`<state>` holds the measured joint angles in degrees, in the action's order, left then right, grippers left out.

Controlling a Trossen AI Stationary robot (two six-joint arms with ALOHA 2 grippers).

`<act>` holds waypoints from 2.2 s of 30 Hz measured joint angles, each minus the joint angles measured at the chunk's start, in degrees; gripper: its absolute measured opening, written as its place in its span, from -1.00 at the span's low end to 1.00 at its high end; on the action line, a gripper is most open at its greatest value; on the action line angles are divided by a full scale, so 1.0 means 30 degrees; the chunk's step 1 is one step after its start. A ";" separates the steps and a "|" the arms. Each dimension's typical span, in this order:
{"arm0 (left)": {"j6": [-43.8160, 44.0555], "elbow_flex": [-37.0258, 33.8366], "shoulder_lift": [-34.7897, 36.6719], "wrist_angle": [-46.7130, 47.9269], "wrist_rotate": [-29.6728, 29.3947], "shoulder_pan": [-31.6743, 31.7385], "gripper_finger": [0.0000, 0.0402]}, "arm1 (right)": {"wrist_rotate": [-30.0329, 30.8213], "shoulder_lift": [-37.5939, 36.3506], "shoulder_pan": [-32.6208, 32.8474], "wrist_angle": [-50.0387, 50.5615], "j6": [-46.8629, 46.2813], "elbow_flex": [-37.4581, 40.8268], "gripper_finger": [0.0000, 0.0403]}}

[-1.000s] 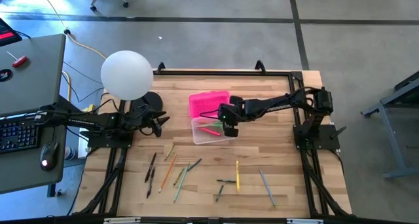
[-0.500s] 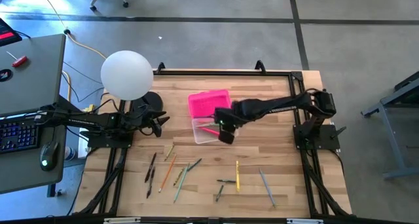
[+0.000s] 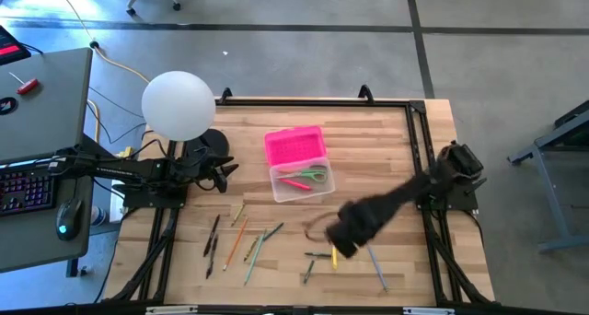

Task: Pick & place school supplies into a supply box
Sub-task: Put the right blue pencil into the pink supply box

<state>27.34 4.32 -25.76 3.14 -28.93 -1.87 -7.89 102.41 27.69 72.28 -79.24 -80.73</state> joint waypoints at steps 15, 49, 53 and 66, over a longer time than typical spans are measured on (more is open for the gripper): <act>0.0011 0.0000 0.0003 -0.0007 -0.0051 -0.0005 -0.02 | 0.0616 0.0022 0.2148 -0.3884 -0.3155 0.2910 -0.56; 0.0004 0.0000 0.0000 -0.0015 -0.0645 0.0000 -0.02 | 0.5361 -0.0318 0.2151 -1.1665 -0.0850 0.9460 -0.90; -0.0001 0.0000 0.0002 -0.0007 -0.0646 -0.0002 -0.02 | 0.7814 -0.0365 0.1800 -1.2373 -0.1180 0.9980 -0.97; 0.0004 0.0000 0.0006 -0.0007 -0.0546 -0.0006 -0.02 | 1.4673 -0.0160 -0.0744 -1.9692 0.2595 1.3062 -0.99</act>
<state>27.35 4.32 -25.74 3.11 -30.57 -1.89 36.13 101.93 25.46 13.21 -71.46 -41.54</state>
